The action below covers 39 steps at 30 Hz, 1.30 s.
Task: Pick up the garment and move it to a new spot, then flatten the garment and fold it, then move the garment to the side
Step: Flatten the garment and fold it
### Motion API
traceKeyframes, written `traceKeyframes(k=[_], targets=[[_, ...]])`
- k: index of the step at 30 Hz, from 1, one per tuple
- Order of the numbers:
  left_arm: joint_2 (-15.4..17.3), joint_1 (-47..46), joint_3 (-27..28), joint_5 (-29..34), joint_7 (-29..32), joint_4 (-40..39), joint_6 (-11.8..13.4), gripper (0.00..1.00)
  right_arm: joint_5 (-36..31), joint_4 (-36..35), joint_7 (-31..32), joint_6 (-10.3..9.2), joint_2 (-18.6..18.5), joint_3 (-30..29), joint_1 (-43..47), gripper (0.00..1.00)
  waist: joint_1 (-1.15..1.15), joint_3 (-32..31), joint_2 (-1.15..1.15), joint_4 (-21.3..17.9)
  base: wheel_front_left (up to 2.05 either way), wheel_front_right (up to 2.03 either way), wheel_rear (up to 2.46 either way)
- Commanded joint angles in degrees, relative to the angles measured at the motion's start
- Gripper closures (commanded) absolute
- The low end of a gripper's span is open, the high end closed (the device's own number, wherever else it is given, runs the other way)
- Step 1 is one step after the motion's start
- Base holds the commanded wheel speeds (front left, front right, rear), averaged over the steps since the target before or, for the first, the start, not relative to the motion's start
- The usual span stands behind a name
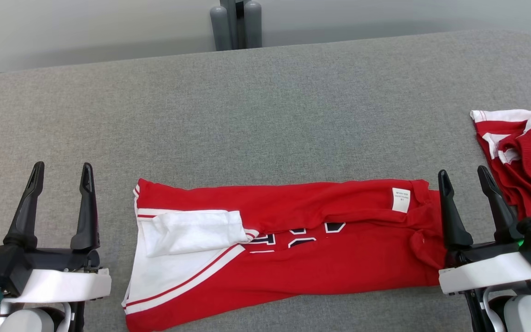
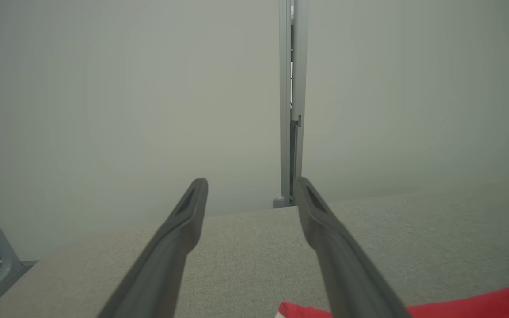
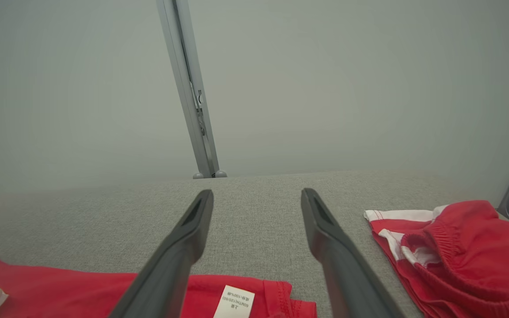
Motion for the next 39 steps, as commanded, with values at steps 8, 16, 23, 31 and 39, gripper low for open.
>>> traceKeyframes(k=[8, 16, 23, 31, 39], targets=[[-1.65, 0.02, 1.64, 1.86, -0.18, 0.95, -2.32, 0.0, 0.33, 1.35, -0.55, 0.03, -0.29, -0.22, -0.43, 0.0, 0.0, -0.33, 0.0, 0.28, 0.0, 0.0, 0.0], [-2.73, -1.14, 2.82, 2.86, -0.19, 2.08, -4.3, 0.0, 1.05, 7.37, -0.34, 0.03, -1.31, -3.4, -1.78, 0.0, 0.0, 0.37, 0.0, 0.59, 0.0, 0.0, 0.0], [-3.89, -2.37, 2.87, 4.13, -0.19, 3.07, -6.14, 0.0, 2.34, 18.26, -1.38, 0.03, -1.18, -2.95, -4.26, 0.0, 0.0, 1.19, 0.0, 0.94, 0.0, 0.0, 0.0], [-4.77, -3.27, 3.37, 5.24, -0.19, 3.69, -7.25, 0.0, 5.5, 29.49, -2.88, 0.03, -0.38, 1.43, -6.77, 0.0, 0.0, 1.78, 0.0, 0.71, 0.0, 0.0, 0.0], [-5.61, -3.4, 3.99, 6.15, -0.19, 4.12, -8.17, 0.0, 12.39, 36.0, -3.37, 0.1, 0.32, 8.69, -7.08, 0.59, 0.0, 2.08, 0.0, 0.59, 0.0, 0.0, 0.0]])
